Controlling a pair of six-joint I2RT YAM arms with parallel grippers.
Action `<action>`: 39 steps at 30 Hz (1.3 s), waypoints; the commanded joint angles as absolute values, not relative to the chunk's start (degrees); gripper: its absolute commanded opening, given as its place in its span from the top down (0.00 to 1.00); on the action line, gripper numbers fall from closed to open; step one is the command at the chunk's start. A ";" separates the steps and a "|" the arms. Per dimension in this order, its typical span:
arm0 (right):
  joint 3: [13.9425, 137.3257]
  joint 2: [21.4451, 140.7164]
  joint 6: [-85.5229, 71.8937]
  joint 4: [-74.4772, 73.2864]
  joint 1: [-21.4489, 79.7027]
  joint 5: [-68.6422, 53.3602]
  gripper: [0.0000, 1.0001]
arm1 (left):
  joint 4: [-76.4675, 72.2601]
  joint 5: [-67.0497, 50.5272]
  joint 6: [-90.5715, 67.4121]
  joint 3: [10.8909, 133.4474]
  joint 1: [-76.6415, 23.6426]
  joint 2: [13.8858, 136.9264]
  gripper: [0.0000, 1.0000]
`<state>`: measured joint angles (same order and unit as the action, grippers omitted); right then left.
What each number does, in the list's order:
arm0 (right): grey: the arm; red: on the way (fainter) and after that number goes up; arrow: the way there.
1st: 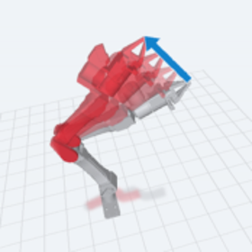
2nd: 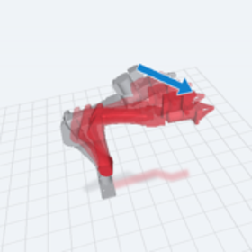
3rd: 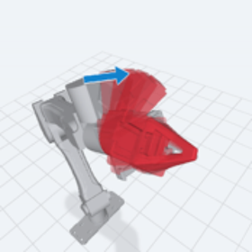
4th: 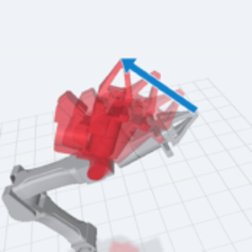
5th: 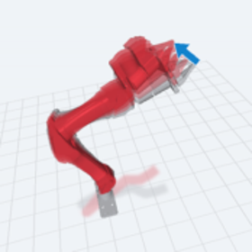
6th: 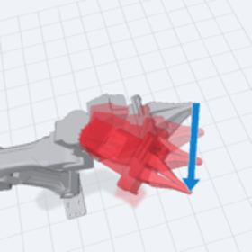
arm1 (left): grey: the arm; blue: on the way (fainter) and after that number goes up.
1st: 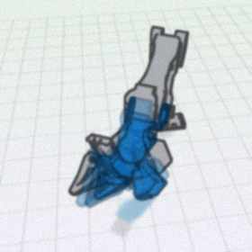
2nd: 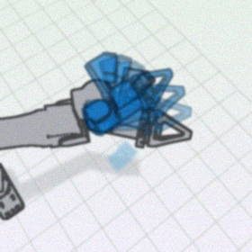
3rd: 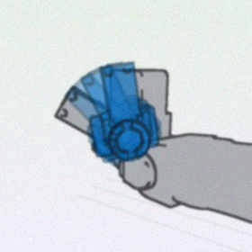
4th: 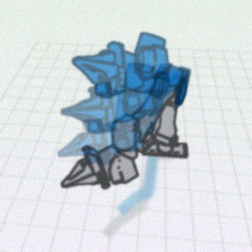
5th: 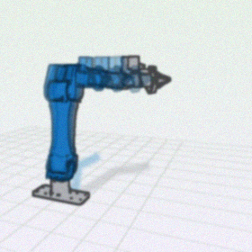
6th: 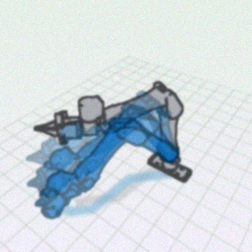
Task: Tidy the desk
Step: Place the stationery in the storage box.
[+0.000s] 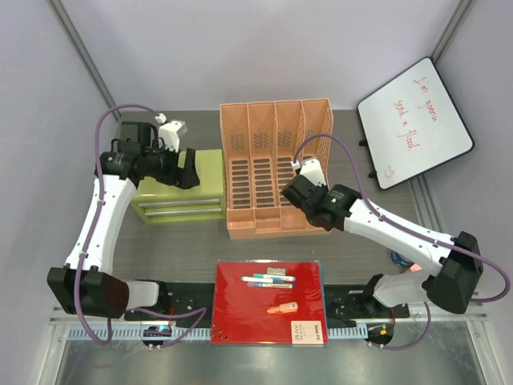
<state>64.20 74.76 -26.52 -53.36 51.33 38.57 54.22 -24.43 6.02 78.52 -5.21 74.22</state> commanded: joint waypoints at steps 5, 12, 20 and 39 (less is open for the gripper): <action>65.05 71.91 2.68 -45.18 50.89 37.71 0.99 | 52.73 -24.34 7.03 79.54 -4.75 72.77 0.15; 60.21 69.34 15.89 -42.27 50.80 37.44 0.99 | 52.29 -24.34 7.12 78.84 -4.66 72.86 0.15; 54.67 72.86 18.19 -42.19 48.87 28.83 0.99 | 52.47 -24.08 7.21 79.37 -4.57 73.04 0.15; 51.59 79.98 24.17 -32.26 45.88 29.88 0.71 | 52.56 -23.55 8.17 80.16 -3.69 73.83 0.15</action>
<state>51.77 78.72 22.48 -36.27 46.78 28.38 53.82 -23.86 6.85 78.50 -4.34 74.24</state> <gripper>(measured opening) 0.357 0.849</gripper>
